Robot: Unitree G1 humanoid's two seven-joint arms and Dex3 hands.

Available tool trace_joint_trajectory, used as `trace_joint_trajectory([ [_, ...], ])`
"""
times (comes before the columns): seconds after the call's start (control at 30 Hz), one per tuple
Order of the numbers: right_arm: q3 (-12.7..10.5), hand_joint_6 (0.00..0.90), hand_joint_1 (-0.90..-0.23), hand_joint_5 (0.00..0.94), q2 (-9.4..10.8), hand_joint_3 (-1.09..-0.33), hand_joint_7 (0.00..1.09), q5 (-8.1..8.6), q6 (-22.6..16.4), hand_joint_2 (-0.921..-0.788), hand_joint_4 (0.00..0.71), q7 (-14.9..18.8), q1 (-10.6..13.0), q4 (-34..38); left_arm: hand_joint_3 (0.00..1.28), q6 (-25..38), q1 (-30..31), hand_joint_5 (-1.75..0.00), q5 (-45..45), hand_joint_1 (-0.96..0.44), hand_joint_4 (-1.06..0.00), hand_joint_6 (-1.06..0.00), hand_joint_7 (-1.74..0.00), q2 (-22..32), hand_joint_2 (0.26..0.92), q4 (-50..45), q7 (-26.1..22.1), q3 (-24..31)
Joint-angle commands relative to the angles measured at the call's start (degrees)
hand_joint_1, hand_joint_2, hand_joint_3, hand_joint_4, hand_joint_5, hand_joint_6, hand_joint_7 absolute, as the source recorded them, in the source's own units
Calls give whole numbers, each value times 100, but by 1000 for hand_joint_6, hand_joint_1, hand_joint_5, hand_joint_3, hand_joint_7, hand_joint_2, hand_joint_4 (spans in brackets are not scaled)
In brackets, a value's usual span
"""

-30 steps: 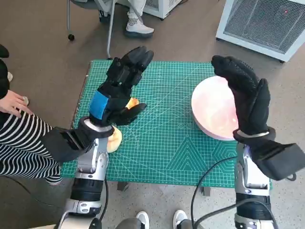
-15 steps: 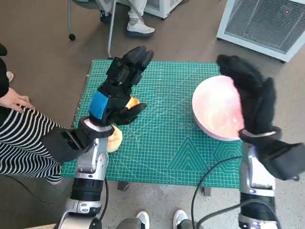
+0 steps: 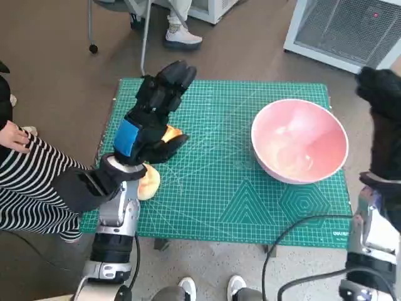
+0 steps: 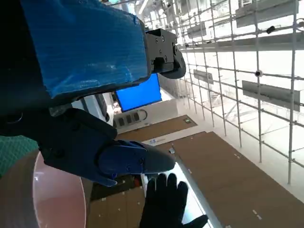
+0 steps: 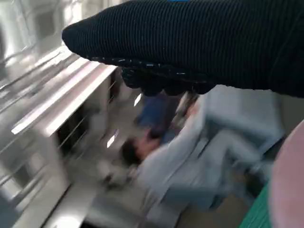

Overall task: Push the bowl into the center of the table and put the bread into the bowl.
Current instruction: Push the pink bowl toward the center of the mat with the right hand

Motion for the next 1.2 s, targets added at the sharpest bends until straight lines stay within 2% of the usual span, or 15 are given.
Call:
trace_joint_trajectory([
  [0.03,-193,-1,-729,0,-186,-811,523,-10,-138,-921,133,-162,-224,907,299,-114,-111,-225,54,-576,-42,1,-503,6,921,76,34,20],
  [0.23,-353,-1,-719,0,-347,-816,494,94,-131,-921,111,-234,-563,2037,301,-195,-113,-219,65,-588,-45,1,-505,28,921,143,44,38],
  [0.43,-395,-1,-691,0,-405,-827,470,84,-98,-921,95,-304,-803,2806,304,-259,-116,-215,59,-591,-49,1,-507,55,921,193,43,54],
  [0.77,-361,2,-700,1,-297,-824,457,84,291,-921,93,-327,-1127,3763,306,-278,-71,-204,21,-595,-56,1,-508,92,921,174,51,71],
  [0.97,-292,16,-659,6,-215,-864,439,31,451,-921,107,-311,-1273,4064,301,-266,-48,-196,-30,-597,-61,1,-508,116,921,169,25,96],
  [1.2,-315,47,-640,1,-82,-894,372,128,655,-921,110,-79,-1431,4334,287,-260,6,-157,-82,-599,-81,1,-512,166,921,172,-18,162],
])
